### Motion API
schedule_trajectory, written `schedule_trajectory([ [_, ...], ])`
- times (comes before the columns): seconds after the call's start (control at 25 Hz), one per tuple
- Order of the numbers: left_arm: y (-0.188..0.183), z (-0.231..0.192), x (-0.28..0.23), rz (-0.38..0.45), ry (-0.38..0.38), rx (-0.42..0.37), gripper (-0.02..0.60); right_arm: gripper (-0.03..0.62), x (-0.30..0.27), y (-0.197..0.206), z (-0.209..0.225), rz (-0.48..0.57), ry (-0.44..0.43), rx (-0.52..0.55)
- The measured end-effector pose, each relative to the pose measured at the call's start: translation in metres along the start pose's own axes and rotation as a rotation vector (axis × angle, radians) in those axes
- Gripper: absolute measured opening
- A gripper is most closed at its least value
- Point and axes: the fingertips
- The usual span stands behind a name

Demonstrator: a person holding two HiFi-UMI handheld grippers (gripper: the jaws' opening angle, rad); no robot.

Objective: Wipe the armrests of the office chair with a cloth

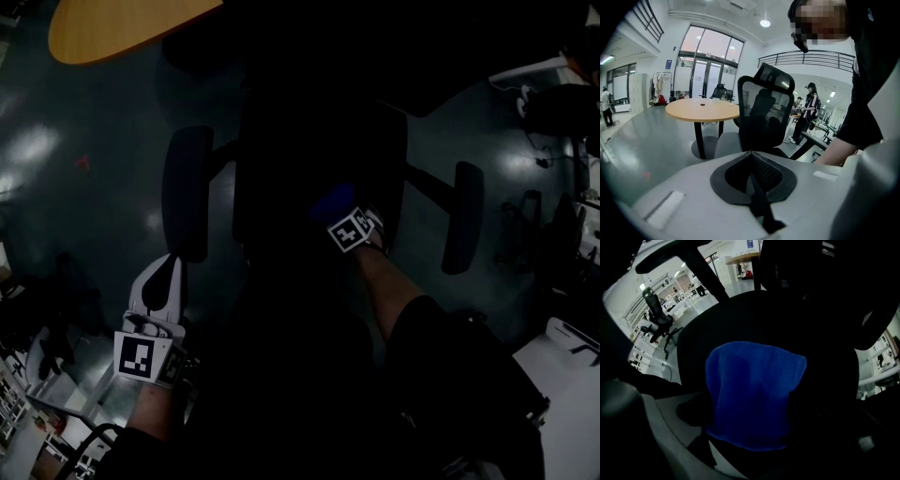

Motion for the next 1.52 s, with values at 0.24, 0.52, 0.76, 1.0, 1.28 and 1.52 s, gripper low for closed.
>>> schedule_trajectory([
  [0.24,0.008,-0.012,0.004,-0.01,-0.005,0.006,0.012,0.312,-0.004,0.004,0.011,-0.033,0.016,0.008],
  [0.52,0.017,-0.019,0.001,-0.023,-0.004,-0.006,0.011,0.168,0.005,0.002,0.024,-0.085,0.052,-0.018],
  [0.76,0.024,-0.022,-0.009,-0.025,-0.003,-0.076,0.011,0.163,0.039,-0.009,0.015,-0.019,0.073,-0.059],
  [1.0,0.036,-0.019,-0.02,-0.049,0.019,-0.087,0.011,0.161,0.088,-0.032,0.001,0.062,0.087,-0.04],
  [1.28,0.034,-0.021,-0.024,-0.052,0.032,-0.065,0.011,0.155,0.122,-0.045,-0.002,0.118,0.116,-0.071],
  [1.52,0.043,-0.015,-0.028,-0.081,0.038,-0.095,0.011,0.155,0.161,-0.069,-0.018,0.213,0.066,-0.024],
])
Point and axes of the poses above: the fingertips, and each gripper's own axes: x backward along the fingers, z to its right, y out of its underside, and after that the axes turned 7 degrees about z, right-handed
